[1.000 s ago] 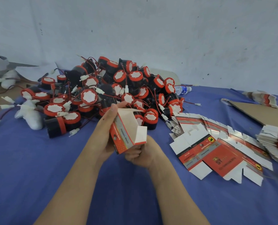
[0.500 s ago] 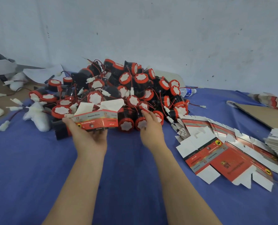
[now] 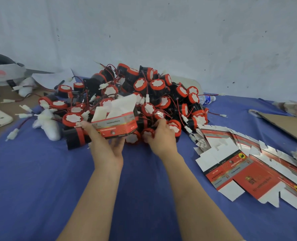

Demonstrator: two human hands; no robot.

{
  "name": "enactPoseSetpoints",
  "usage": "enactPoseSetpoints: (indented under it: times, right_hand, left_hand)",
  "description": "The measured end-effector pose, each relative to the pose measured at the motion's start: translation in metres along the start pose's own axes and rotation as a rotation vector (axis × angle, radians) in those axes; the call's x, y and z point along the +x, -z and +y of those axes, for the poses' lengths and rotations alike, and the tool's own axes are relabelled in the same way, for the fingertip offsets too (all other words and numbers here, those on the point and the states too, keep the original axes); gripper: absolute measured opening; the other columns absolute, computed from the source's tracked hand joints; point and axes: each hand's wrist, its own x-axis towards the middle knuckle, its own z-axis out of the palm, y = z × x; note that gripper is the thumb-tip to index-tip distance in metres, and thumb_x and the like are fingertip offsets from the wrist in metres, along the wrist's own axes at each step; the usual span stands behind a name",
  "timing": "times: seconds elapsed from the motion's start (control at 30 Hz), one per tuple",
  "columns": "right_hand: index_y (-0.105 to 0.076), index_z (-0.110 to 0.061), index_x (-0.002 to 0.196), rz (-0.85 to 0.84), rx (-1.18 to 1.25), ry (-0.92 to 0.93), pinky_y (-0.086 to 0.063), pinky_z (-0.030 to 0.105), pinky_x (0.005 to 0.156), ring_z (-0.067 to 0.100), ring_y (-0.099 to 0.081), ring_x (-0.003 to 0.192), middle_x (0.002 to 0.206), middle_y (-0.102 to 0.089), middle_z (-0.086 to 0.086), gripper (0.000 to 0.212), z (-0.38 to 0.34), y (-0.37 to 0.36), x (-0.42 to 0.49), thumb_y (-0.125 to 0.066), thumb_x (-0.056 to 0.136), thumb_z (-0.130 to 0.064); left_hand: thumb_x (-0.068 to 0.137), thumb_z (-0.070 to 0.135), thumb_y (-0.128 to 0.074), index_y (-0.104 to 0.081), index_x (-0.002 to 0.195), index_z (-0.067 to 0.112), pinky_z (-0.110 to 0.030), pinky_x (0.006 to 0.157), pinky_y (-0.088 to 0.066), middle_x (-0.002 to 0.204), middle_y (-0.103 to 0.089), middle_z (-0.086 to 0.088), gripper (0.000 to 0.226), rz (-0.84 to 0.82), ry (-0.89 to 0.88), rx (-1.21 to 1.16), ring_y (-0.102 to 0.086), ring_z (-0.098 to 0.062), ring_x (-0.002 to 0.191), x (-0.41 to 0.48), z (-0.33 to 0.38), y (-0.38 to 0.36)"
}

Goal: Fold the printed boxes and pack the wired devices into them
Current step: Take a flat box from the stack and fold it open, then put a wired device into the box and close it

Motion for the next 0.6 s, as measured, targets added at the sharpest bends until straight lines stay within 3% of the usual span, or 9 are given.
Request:
enactPoseSetpoints:
  times: [0.1,0.17,0.23,0.33,0.4,0.5,0.6]
  right_hand:
    - [-0.033,-0.019,0.135,0.232,0.46,-0.16,-0.046,0.033,0.083,0.024,-0.059,0.107,0.111,-0.056,-0.004,0.061,0.009,0.025,-0.004,-0.068,0.087,-0.03]
    - [-0.029,-0.027,0.144,0.404,0.868,-0.234,-0.054,0.036,0.087,0.023,-0.056,0.117,0.133,-0.048,-0.001,0.065,0.015,0.05,-0.006,-0.065,0.089,-0.03]
    - [-0.033,-0.032,0.142,0.499,1.183,-0.223,-0.058,0.029,0.077,0.025,-0.058,0.118,0.141,-0.043,0.004,0.06,0.019,0.073,-0.011,-0.064,0.091,-0.031]
    - [-0.052,-0.029,0.125,0.468,1.18,-0.096,-0.057,0.022,0.074,0.021,-0.061,0.115,0.13,-0.055,0.004,0.036,0.015,0.084,-0.023,-0.063,0.091,-0.034]
    - [-0.056,-0.029,0.115,0.388,1.138,-0.057,-0.057,0.024,0.075,0.017,-0.062,0.111,0.126,-0.055,0.002,0.025,0.01,0.077,-0.029,-0.063,0.091,-0.028]
    - [-0.053,-0.027,0.121,0.27,1.016,0.009,-0.056,0.025,0.079,0.0,-0.061,0.099,0.117,-0.053,-0.009,0.028,0.001,0.057,-0.04,-0.061,0.093,-0.024]
    - [-0.047,-0.031,0.124,0.169,0.814,0.165,-0.05,0.016,0.081,-0.007,-0.06,0.097,0.112,-0.056,-0.021,0.032,-0.008,0.036,-0.049,-0.058,0.094,-0.025]
  left_hand:
    - [0.081,0.068,-0.048,-0.066,0.101,0.022,-0.028,0.068,-0.058,0.1,-0.071,0.005,0.054,-0.102,-0.225,0.364,-0.069,-0.011,0.095,-0.007,-0.01,-0.003]
    - [0.073,0.07,-0.052,-0.061,0.114,0.02,-0.03,0.082,-0.056,0.111,-0.065,0.005,0.066,-0.177,-0.367,0.656,-0.063,-0.007,0.102,-0.01,-0.023,-0.002]
    - [0.075,0.066,-0.056,-0.056,0.123,0.024,-0.018,0.087,-0.047,0.115,-0.057,0.009,0.063,-0.298,-0.477,0.943,-0.056,-0.003,0.103,-0.011,-0.038,0.002]
    - [0.079,0.052,-0.066,-0.057,0.125,0.023,-0.005,0.077,-0.039,0.112,-0.049,0.009,0.055,-0.507,-0.479,1.292,-0.049,-0.003,0.099,-0.008,-0.057,0.012]
    - [0.081,0.051,-0.067,-0.055,0.125,0.025,-0.005,0.074,-0.037,0.111,-0.05,0.009,0.053,-0.609,-0.42,1.429,-0.049,-0.003,0.097,-0.004,-0.061,0.019]
    - [0.082,0.043,-0.07,-0.052,0.123,0.031,-0.011,0.073,-0.042,0.108,-0.058,0.013,0.046,-0.643,-0.417,1.427,-0.057,-0.005,0.096,-0.002,-0.061,0.022]
    - [0.079,0.042,-0.069,-0.038,0.131,0.037,-0.017,0.073,-0.052,0.099,-0.063,0.024,0.061,-0.657,-0.403,1.383,-0.063,0.0,0.092,-0.006,-0.058,0.02]
